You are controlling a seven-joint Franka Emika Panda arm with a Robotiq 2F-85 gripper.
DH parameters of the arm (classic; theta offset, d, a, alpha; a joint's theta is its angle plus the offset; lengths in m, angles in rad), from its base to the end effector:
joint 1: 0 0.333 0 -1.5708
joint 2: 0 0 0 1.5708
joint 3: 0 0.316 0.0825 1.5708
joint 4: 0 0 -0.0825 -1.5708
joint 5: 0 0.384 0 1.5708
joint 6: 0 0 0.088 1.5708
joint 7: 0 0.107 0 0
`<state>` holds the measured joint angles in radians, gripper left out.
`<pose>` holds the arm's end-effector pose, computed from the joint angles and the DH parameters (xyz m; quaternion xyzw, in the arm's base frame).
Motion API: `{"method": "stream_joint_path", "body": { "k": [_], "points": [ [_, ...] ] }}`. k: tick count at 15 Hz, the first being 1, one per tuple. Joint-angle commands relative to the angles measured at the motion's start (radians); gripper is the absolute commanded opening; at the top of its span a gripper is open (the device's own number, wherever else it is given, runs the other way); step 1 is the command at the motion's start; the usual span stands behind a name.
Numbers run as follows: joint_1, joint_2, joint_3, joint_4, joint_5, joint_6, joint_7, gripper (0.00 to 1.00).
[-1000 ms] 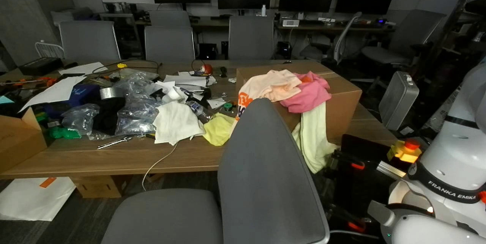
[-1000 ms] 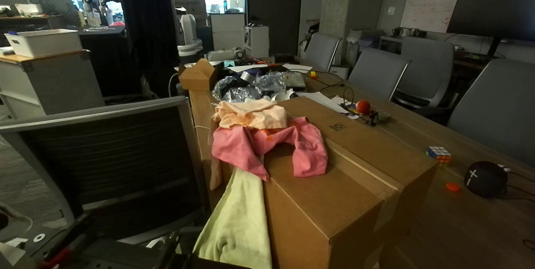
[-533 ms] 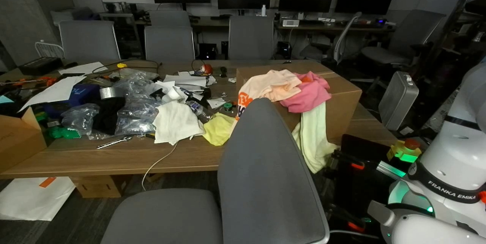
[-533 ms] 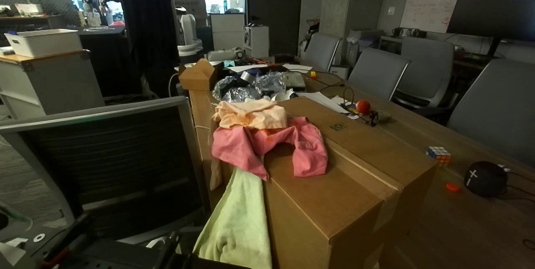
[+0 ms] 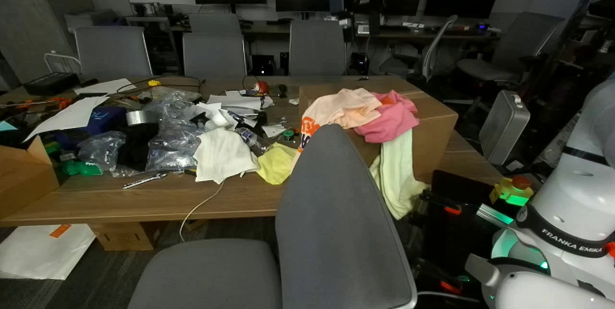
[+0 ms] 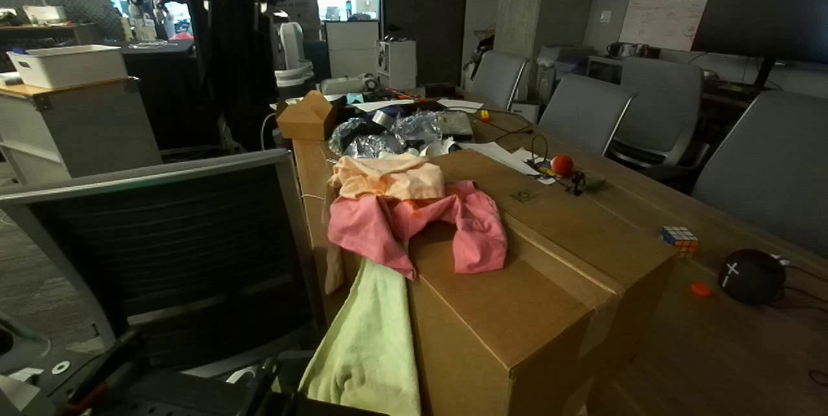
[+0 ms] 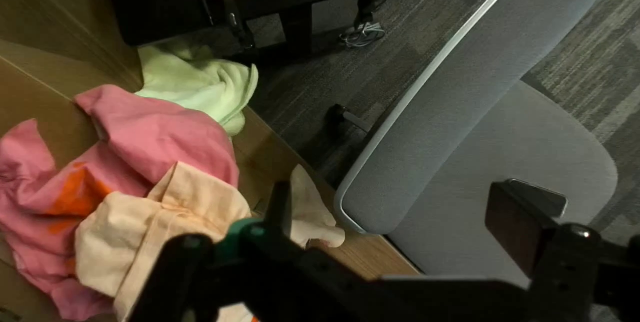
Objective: Pick up the clothes from the headrest of the chair and put them on the box
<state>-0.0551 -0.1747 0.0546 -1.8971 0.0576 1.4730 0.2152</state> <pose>0.4773 0.0081 0.5567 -0.9860 0.1085 0.1263 0.0107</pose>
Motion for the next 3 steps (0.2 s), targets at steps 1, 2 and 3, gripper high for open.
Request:
{"method": "stream_joint_path", "body": {
  "k": [1,2,3],
  "points": [
    [0.025,-0.107,-0.01,-0.256,0.017,0.175,-0.014,1.0],
    [0.031,-0.126,-0.008,-0.317,0.016,0.204,-0.029,1.0],
    [0.038,-0.138,-0.003,-0.365,0.008,0.22,-0.035,1.0]
  ]
}}
